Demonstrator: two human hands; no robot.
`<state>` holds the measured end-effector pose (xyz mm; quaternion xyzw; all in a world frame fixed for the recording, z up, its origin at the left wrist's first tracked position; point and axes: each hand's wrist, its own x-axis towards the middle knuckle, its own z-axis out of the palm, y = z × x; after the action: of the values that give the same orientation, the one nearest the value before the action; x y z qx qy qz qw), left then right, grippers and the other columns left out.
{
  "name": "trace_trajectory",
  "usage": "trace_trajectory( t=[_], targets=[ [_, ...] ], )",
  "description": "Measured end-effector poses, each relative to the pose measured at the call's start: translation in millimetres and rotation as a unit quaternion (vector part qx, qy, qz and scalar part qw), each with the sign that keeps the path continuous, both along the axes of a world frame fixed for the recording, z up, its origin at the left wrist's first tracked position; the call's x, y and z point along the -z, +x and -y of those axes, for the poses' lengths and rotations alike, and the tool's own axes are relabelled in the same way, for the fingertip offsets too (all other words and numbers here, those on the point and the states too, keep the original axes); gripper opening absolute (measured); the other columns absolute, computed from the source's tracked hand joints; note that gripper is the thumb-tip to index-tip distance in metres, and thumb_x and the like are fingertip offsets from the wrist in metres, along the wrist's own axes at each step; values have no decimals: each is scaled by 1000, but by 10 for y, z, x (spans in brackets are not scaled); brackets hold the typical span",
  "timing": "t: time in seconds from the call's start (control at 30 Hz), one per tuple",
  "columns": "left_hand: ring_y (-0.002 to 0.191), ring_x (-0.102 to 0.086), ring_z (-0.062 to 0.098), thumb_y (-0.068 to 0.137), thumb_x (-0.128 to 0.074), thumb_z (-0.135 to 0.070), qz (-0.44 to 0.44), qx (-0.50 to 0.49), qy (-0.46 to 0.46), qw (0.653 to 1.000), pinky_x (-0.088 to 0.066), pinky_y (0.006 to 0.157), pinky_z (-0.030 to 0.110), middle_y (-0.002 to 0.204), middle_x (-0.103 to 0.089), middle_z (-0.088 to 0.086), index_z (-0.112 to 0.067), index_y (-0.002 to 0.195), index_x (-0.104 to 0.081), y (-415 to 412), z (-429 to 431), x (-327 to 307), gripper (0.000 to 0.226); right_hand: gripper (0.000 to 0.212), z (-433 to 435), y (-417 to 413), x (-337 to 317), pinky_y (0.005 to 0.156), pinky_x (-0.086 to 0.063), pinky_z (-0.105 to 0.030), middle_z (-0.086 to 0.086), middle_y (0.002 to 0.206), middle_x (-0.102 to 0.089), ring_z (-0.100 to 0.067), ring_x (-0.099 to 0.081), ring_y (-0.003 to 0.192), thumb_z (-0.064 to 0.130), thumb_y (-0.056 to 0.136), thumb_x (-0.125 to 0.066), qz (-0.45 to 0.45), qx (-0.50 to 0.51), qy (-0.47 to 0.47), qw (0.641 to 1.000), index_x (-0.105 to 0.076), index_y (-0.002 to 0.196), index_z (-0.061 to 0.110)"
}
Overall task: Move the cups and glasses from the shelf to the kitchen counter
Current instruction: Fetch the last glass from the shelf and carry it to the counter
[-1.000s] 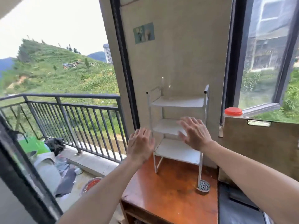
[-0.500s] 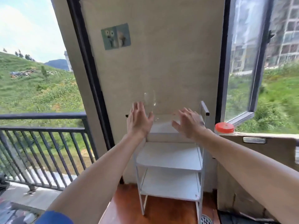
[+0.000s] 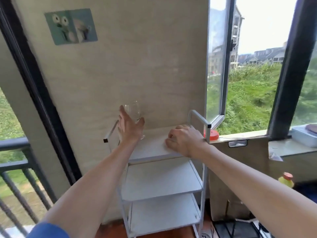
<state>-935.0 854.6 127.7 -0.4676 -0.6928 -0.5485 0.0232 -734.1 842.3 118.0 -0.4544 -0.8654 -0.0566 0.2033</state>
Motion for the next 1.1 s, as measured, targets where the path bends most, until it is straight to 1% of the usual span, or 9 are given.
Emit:
trace_trajectory(
  t=[0.1,0.23,0.37,0.57,0.67,0.77,0.87,1.0,1.1],
  targets=[
    [103,-53,30,79,-67,-27,21,15,27,999,-35,76,31,110,-59,8,-19,139,-24,-39,-32,58,74,37,4,-13,-7,70,-28,-29,-4,119,-57,-25,-48,112,48,93,-40,-2,3,5,1000,-59,114,23],
    [87,-50,23,78,-68,-24,29,22,43,998,-35,71,28,94,-54,-1,-22,137,-28,19,28,24,71,33,7,-5,8,70,-32,-30,-3,113,-60,-25,-52,106,44,92,-43,-26,4,20,999,-63,107,22],
    [81,-49,19,77,-69,-20,1,48,93,995,-34,69,28,93,-53,-1,-16,137,-31,98,224,45,71,26,64,6,97,62,-36,-32,-6,85,-67,-32,-60,82,34,89,-51,-111,-8,93,989,-64,78,13],
    [74,-55,17,76,-70,-20,-3,83,164,983,-37,63,24,87,-58,6,-14,131,-37,225,685,-36,64,24,350,166,129,58,-41,-30,-2,91,-68,-28,-64,79,37,86,-57,-138,-40,156,977,-67,94,16],
    [70,-55,17,74,-70,-16,9,94,202,975,-41,63,24,86,-59,7,-14,128,-39,412,983,-58,62,23,654,416,200,57,-33,-24,1,87,-67,-22,-64,74,35,84,-56,-126,-69,196,970,-67,91,16],
    [71,-55,12,73,-70,-10,27,119,224,967,-43,67,19,94,-60,8,-8,125,-41,765,1316,32,60,15,996,793,366,57,-42,-27,0,83,-66,-23,-62,71,28,81,-61,-121,-77,197,970,-65,87,15],
    [67,-54,1,75,-70,-8,47,149,209,965,-41,62,10,87,-57,3,-4,124,-42,1245,1635,245,56,17,1318,1338,679,58,-49,-33,-1,84,-66,-23,-62,70,30,82,-61,-107,-23,167,980,-65,84,14],
    [65,-54,1,77,-70,-14,47,205,130,969,-46,57,22,79,-54,-6,-7,123,-41,1984,1971,649,55,21,1795,2188,1135,58,-49,-31,1,85,-67,-22,-64,72,35,79,-57,-72,73,103,989,-66,84,16],
    [69,-54,7,76,-71,-12,24,269,92,959,-40,61,22,86,-57,-1,-13,126,-37,2601,2174,989,60,26,2212,2851,1451,60,-50,-32,0,83,-65,-23,-63,74,39,76,-52,-47,151,55,986,-65,82,17]
  ],
)
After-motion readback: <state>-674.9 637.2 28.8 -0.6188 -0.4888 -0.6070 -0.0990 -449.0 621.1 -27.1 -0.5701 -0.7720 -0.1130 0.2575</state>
